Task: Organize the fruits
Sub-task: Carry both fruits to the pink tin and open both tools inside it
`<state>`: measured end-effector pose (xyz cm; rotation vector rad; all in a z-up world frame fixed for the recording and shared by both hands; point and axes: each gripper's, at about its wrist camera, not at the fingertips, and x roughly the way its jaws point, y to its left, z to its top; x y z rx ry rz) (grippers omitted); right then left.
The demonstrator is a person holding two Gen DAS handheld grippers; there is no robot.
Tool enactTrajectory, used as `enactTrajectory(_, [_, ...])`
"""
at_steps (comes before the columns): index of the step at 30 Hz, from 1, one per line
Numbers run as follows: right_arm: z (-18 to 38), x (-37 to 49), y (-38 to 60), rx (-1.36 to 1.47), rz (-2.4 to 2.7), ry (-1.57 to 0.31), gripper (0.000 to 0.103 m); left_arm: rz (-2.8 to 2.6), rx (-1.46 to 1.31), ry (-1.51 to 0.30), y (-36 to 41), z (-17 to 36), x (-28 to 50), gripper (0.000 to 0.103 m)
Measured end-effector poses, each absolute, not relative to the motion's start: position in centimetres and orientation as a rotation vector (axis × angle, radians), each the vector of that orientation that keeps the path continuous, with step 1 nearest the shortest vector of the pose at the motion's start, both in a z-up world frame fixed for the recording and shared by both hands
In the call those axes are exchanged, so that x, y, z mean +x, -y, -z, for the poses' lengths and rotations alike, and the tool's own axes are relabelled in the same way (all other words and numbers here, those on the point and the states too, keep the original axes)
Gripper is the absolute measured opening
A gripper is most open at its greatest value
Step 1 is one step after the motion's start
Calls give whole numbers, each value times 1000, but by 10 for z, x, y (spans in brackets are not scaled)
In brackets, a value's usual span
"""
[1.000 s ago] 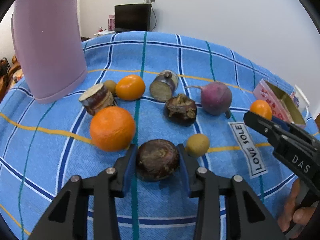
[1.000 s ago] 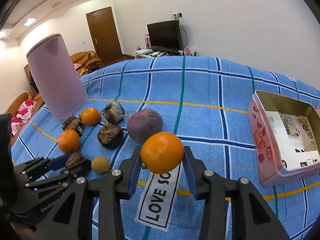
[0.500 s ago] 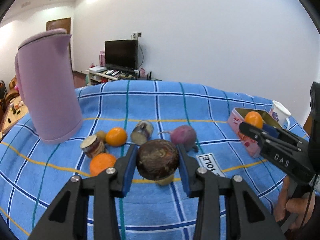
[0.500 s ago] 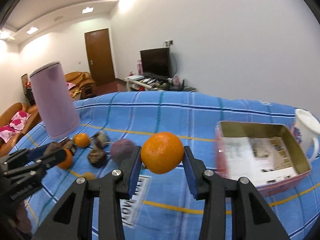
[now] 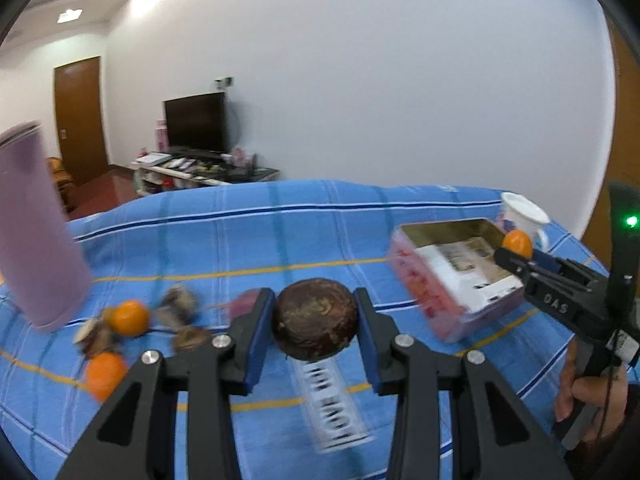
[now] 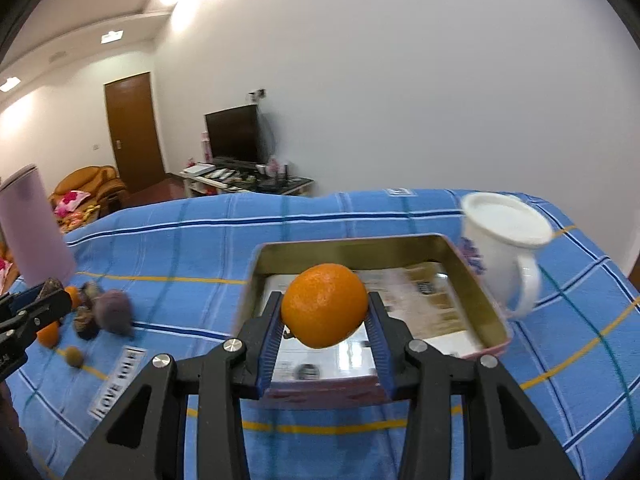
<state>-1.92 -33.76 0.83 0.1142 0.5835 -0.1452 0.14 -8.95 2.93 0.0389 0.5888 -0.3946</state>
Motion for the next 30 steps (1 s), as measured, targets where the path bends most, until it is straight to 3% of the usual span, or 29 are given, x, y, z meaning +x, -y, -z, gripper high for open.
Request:
enactTrajectory(16, [13, -15, 426, 154, 237, -673, 42, 567, 115, -622, 244, -11, 28, 41])
enactTrajectory(30, [27, 0, 418, 109, 213, -742, 43, 571, 138, -712, 279, 16, 41, 41])
